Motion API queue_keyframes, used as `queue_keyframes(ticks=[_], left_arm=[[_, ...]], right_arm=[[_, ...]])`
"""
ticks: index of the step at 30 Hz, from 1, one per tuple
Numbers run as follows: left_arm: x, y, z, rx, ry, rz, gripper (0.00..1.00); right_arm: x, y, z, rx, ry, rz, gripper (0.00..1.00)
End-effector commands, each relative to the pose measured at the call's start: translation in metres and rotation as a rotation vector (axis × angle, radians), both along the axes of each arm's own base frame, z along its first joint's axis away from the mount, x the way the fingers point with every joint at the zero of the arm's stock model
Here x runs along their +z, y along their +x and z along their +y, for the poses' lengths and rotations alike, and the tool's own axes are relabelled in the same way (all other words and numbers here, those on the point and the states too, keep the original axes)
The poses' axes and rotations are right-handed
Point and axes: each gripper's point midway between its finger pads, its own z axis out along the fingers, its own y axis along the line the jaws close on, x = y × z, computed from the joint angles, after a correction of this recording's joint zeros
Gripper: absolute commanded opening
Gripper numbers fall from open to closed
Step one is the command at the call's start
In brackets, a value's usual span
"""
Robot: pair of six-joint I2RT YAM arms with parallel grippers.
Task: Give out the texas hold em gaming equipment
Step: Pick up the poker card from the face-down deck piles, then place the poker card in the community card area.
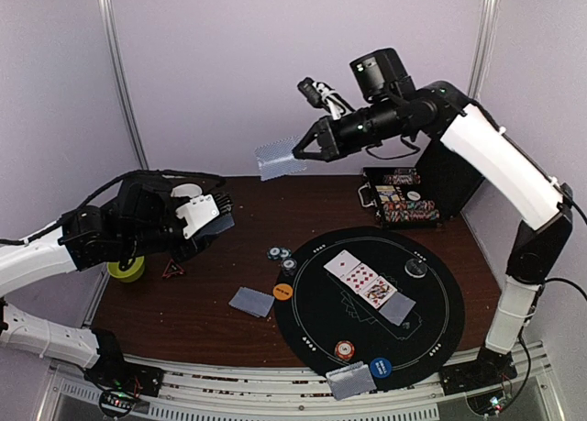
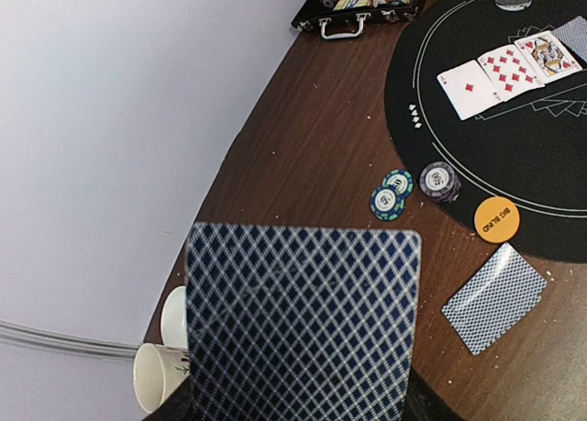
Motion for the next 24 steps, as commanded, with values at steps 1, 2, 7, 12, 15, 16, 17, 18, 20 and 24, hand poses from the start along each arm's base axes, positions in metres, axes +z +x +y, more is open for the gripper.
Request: queue_keyframes(ticks=[1, 2, 7, 12, 15, 16, 17, 18, 20, 24], left_arm=[[0.024, 0.001, -0.004, -0.011, -0.063, -0.053, 0.55], [0.024, 0.002, -0.004, -0.01, -0.063, -0.054, 0.55], [0.025, 0.002, -0.005, -0.01, -0.065, -0.055, 0.55], [0.025, 0.001, -0.007, -0.019, -0.068, -0.053, 0.54], [0.027, 0.0, -0.005, -0.018, -0.076, -0.06, 0.55], [0.027, 0.0, -0.004, -0.018, -0.076, -0.062, 0.55], [0.025, 0.0, -0.004, -0.018, -0.075, -0.061, 0.55], [0.025, 0.0, -0.004, -0.019, -0.075, -0.061, 0.55], [0.024, 0.0, -0.004, -0.017, -0.073, -0.059, 0.55], [0.025, 0.001, -0.005, -0.017, -0.071, -0.06, 0.55]], right_arm=[[-0.07, -0.023, -0.087, -0.135, -0.32, 0.246, 0.0], [-0.087, -0.03, -0.111, -0.18, -0.415, 0.29, 0.0], [-0.178, -0.094, -0.181, -0.268, -0.639, 0.545, 0.0], [-0.236, -0.144, -0.218, -0.291, -0.762, 0.717, 0.0], [-0.267, -0.172, -0.24, -0.293, -0.854, 0.803, 0.0], [-0.277, -0.178, -0.248, -0.296, -0.891, 0.821, 0.0], [-0.286, -0.181, -0.255, -0.309, -0.922, 0.823, 0.0], [-0.29, -0.179, -0.258, -0.326, -0.934, 0.812, 0.0], [-0.297, -0.175, -0.258, -0.337, -0.949, 0.807, 0.0], [-0.312, -0.165, -0.252, -0.341, -0.964, 0.799, 0.0]])
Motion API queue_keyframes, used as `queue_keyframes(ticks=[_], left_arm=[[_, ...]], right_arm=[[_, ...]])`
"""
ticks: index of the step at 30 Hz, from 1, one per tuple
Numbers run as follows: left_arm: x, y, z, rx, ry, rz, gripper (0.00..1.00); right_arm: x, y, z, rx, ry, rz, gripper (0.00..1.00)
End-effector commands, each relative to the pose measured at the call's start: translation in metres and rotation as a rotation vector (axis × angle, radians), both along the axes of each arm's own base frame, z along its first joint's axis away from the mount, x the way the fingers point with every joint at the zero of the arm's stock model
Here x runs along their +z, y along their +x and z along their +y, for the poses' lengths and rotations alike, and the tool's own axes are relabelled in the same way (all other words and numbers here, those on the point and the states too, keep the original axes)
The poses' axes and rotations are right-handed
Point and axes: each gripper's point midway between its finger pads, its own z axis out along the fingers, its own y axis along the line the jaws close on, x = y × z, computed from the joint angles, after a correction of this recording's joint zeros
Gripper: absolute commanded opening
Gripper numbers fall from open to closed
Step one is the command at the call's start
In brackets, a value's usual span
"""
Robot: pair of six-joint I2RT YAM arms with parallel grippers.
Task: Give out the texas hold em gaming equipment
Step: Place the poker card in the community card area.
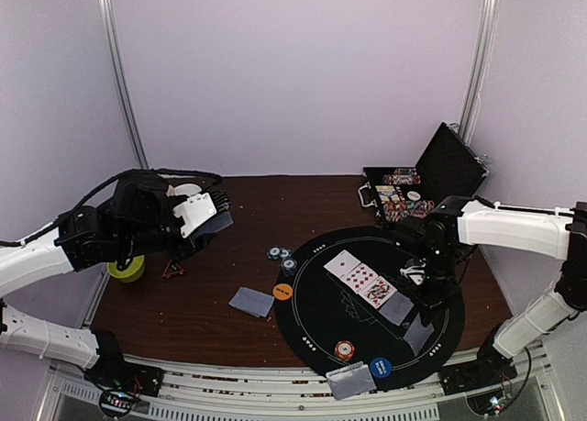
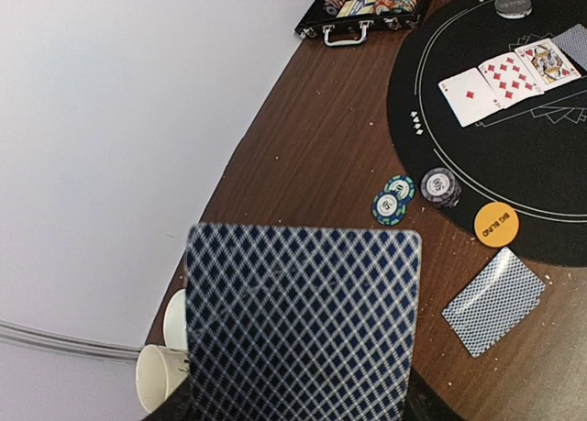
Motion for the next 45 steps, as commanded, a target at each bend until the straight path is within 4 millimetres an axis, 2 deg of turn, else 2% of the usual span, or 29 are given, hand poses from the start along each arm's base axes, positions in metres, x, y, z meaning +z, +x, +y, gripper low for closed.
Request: queue_keyframes(ticks=[1, 6, 10, 16, 25, 38, 45], left_arm=[[0.019, 0.003, -0.006, -0.013, -0.053, -0.051, 0.55], [0.019, 0.003, -0.006, -0.014, -0.05, -0.047, 0.55], [0.016, 0.003, -0.007, -0.015, -0.048, -0.041, 0.55], [0.017, 0.004, -0.008, -0.012, -0.046, -0.043, 0.55], [0.017, 0.003, -0.005, -0.008, -0.044, -0.046, 0.55], [0.02, 0.002, -0.002, -0.005, -0.051, -0.055, 0.55], [0.021, 0.002, -0.001, 0.0, -0.05, -0.057, 0.55]], right_arm=[[-0.016, 0.017, 0.001, 0.002, -0.044, -0.046, 0.0], [-0.021, 0.023, -0.008, 0.012, -0.115, -0.061, 0.0], [-0.02, 0.037, -0.023, 0.016, -0.223, -0.124, 0.0], [-0.029, 0.048, -0.029, 0.036, -0.302, -0.137, 0.0], [-0.031, 0.047, -0.02, 0.122, -0.308, -0.12, 0.0], [-0.039, 0.056, -0.033, 0.165, -0.431, -0.115, 0.0], [-0.041, 0.06, -0.031, 0.196, -0.439, -0.111, 0.0]])
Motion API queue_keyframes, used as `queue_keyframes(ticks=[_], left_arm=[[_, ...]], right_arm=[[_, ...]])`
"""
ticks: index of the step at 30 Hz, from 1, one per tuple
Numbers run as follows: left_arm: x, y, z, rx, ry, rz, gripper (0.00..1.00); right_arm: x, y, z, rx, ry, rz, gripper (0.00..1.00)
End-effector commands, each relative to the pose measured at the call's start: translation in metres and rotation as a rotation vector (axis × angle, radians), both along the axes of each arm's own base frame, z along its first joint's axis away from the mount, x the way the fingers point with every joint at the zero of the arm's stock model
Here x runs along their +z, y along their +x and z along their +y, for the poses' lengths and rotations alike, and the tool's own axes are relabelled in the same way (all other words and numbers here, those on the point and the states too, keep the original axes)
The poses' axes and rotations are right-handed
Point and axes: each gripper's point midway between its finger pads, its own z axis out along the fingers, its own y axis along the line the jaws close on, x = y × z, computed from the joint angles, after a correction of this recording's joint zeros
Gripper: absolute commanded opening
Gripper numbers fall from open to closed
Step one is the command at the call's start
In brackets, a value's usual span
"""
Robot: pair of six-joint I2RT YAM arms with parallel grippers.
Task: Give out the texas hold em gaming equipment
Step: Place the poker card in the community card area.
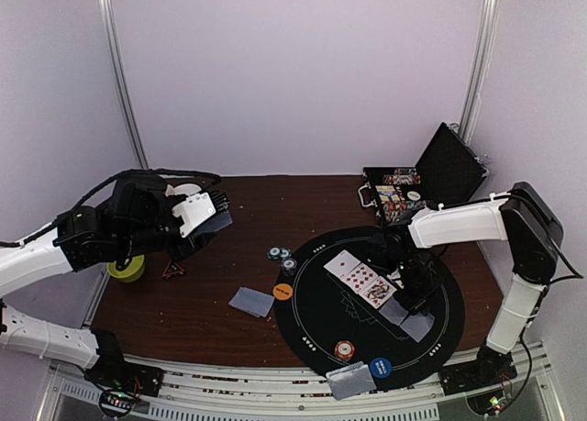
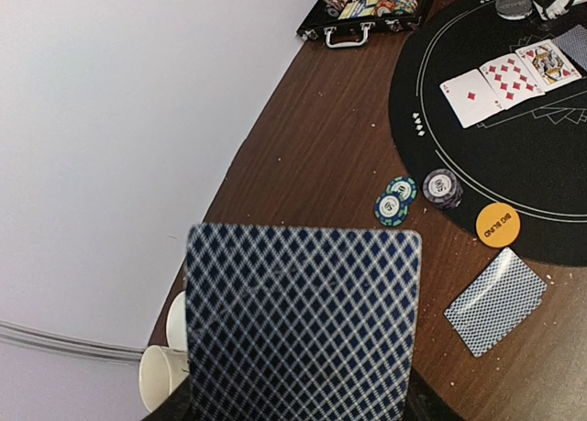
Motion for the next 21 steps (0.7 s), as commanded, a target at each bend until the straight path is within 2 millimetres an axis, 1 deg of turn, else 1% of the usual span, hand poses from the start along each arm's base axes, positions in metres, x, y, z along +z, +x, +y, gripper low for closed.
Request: queue_keyframes(ticks=[1, 9, 17, 21], left_arm=[[0.0181, 0.0022, -0.0023, 0.001, -0.05, -0.048, 0.55], [0.019, 0.0017, -0.002, 0.0, -0.053, -0.049, 0.55], [0.0192, 0.0011, -0.0005, 0.003, -0.056, -0.051, 0.55], [0.02, 0.0011, -0.0003, 0.003, -0.059, -0.052, 0.55]], right_arm=[[0.0051, 0.0058, -0.0033, 0.041, -0.039, -0.013, 0.0], [0.001, 0.0058, -0.0012, 0.045, -0.041, -0.002, 0.01], [0.0027, 0.0105, 0.0034, 0.057, -0.037, -0.024, 0.06], [0.003, 0.0104, 0.0019, 0.061, -0.056, -0.021, 0.1]])
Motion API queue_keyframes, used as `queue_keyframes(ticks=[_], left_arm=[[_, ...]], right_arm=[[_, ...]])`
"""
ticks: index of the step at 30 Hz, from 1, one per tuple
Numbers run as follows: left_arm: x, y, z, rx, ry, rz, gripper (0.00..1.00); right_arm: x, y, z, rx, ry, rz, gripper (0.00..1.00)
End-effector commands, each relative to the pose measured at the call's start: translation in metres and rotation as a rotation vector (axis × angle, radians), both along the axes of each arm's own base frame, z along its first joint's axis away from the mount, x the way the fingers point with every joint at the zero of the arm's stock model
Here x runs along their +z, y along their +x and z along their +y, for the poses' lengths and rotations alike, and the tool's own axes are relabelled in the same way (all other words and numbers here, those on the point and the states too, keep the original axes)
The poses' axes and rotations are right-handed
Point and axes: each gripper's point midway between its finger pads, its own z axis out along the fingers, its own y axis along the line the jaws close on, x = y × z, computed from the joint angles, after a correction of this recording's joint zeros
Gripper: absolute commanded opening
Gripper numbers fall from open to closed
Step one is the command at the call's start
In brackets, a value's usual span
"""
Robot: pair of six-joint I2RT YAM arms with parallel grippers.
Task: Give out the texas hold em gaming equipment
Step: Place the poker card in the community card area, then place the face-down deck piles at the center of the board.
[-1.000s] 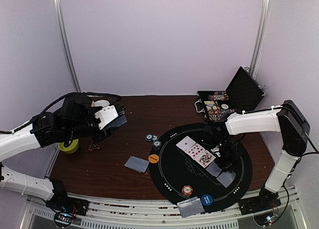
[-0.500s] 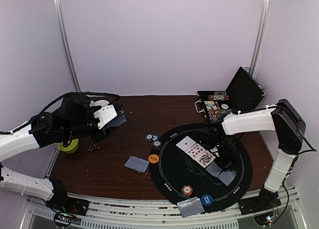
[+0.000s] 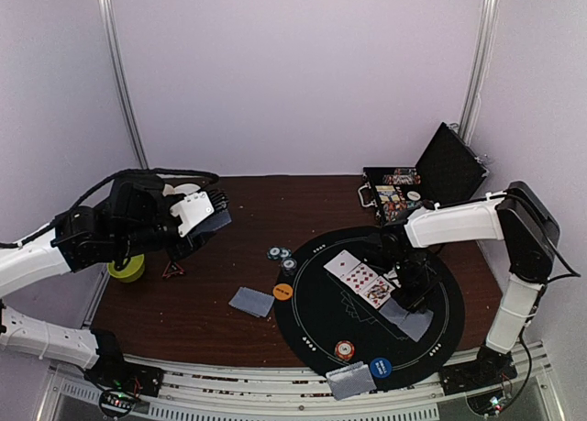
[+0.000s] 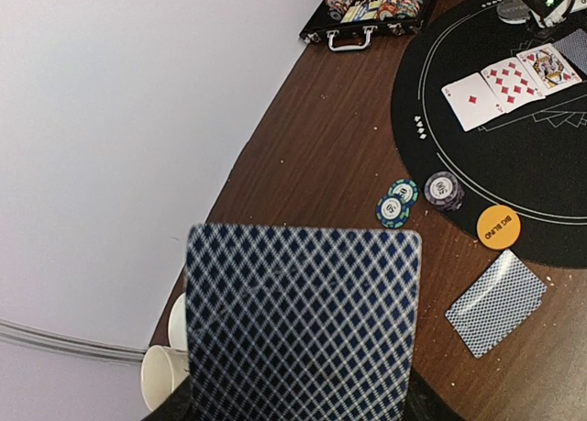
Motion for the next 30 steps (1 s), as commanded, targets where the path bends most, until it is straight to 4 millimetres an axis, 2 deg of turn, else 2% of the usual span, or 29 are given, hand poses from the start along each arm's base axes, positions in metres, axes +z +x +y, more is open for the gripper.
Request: queue_keyframes(ticks=[1, 5, 13, 15, 23, 27, 30], left_arm=[[0.017, 0.002, -0.002, 0.003, -0.05, -0.045, 0.55], [0.016, 0.001, -0.002, 0.0, -0.051, -0.043, 0.55], [0.01, 0.001, -0.009, -0.021, -0.055, -0.014, 0.55], [0.01, 0.0, -0.011, -0.03, -0.065, -0.01, 0.55], [-0.009, -0.004, -0.035, -0.082, -0.153, 0.071, 0.55], [-0.03, 0.008, -0.038, -0.03, -0.183, 0.142, 0.55], [-0.047, 0.029, -0.03, 0.048, -0.205, 0.216, 0.55]], right_arm=[[0.004, 0.003, -0.004, 0.017, -0.048, -0.006, 0.12], [0.012, 0.008, -0.007, 0.013, -0.072, -0.036, 0.2], [0.039, 0.034, -0.007, 0.014, -0.13, -0.162, 0.35], [0.048, 0.043, 0.0, 0.01, -0.089, -0.215, 0.35], [0.104, 0.091, 0.057, -0.014, 0.257, -0.492, 0.35], [0.119, 0.099, 0.064, -0.011, 0.307, -0.543, 0.34], [0.122, 0.099, 0.065, -0.005, 0.325, -0.557, 0.34]])
